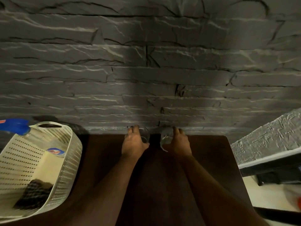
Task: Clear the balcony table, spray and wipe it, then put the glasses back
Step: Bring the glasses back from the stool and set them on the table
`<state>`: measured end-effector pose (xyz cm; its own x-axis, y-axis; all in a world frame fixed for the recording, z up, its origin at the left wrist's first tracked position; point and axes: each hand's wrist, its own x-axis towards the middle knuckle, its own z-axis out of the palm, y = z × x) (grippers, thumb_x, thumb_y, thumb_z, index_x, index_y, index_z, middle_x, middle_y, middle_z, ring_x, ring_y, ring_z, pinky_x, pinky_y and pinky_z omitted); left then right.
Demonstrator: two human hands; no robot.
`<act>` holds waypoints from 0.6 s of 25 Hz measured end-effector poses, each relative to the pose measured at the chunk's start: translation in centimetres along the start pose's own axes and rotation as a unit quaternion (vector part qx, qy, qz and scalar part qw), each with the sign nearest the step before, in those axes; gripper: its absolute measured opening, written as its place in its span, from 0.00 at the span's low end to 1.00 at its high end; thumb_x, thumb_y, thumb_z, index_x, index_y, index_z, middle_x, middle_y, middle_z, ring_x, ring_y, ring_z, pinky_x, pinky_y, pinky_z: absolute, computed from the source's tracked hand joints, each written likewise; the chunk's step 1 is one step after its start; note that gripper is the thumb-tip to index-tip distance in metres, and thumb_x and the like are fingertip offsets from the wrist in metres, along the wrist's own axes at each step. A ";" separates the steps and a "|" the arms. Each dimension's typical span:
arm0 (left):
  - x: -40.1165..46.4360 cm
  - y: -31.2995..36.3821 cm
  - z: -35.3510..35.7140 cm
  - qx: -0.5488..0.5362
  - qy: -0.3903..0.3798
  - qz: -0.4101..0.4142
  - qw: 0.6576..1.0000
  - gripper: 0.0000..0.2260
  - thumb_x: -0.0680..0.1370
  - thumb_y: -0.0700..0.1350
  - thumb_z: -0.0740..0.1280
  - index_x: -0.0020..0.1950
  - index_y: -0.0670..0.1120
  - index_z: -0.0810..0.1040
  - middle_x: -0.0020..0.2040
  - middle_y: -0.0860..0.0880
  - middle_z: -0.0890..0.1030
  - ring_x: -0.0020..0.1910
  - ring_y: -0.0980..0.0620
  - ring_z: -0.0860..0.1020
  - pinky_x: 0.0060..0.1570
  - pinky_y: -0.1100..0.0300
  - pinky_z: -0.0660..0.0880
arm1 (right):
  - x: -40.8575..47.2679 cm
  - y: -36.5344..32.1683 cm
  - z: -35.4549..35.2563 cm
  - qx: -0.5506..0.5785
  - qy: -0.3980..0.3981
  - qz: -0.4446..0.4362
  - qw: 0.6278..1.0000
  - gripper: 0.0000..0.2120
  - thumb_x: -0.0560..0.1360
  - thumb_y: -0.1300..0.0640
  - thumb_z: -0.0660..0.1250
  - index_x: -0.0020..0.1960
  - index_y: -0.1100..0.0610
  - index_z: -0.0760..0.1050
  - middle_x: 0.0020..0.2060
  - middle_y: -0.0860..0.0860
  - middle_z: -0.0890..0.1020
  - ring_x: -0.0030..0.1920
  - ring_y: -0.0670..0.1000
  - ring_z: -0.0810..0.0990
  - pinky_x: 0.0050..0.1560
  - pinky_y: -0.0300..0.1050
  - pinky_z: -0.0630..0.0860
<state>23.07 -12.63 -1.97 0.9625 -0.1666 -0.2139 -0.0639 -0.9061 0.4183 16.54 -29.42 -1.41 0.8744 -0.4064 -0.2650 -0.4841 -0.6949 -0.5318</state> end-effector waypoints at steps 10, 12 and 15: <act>-2.4 -1.2 -1.3 -0.055 0.005 -0.009 0.998 0.47 0.67 0.55 0.77 0.77 0.50 0.52 0.78 0.46 0.53 0.76 0.45 0.55 0.70 0.49 0.62 | -2.7 0.6 -0.5 -0.027 0.045 -0.039 0.998 0.48 0.65 0.37 0.74 0.76 0.52 0.56 0.74 0.55 0.63 0.72 0.59 0.64 0.69 0.58 0.69; -5.1 -1.6 -2.2 -0.059 0.029 0.009 0.998 0.43 0.70 0.55 0.74 0.78 0.49 0.53 0.78 0.48 0.53 0.76 0.47 0.55 0.71 0.52 0.61 | -5.3 0.6 -0.6 -0.045 0.092 -0.076 0.992 0.40 0.70 0.36 0.70 0.75 0.52 0.60 0.74 0.56 0.64 0.72 0.59 0.64 0.69 0.57 0.68; -10.1 -2.6 -3.6 -0.058 0.070 0.038 0.995 0.36 0.74 0.55 0.70 0.77 0.47 0.57 0.77 0.47 0.58 0.76 0.49 0.56 0.72 0.55 0.59 | -9.2 0.1 -1.3 -0.072 0.138 -0.137 0.978 0.29 0.73 0.42 0.67 0.70 0.53 0.69 0.71 0.57 0.69 0.70 0.60 0.67 0.64 0.56 0.71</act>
<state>14.47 -7.24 2.26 0.9839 -0.1694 -0.0566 -0.1142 -0.8402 0.5301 8.38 -26.53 1.98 0.9396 -0.3244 0.1090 -0.2502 -0.8685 -0.4278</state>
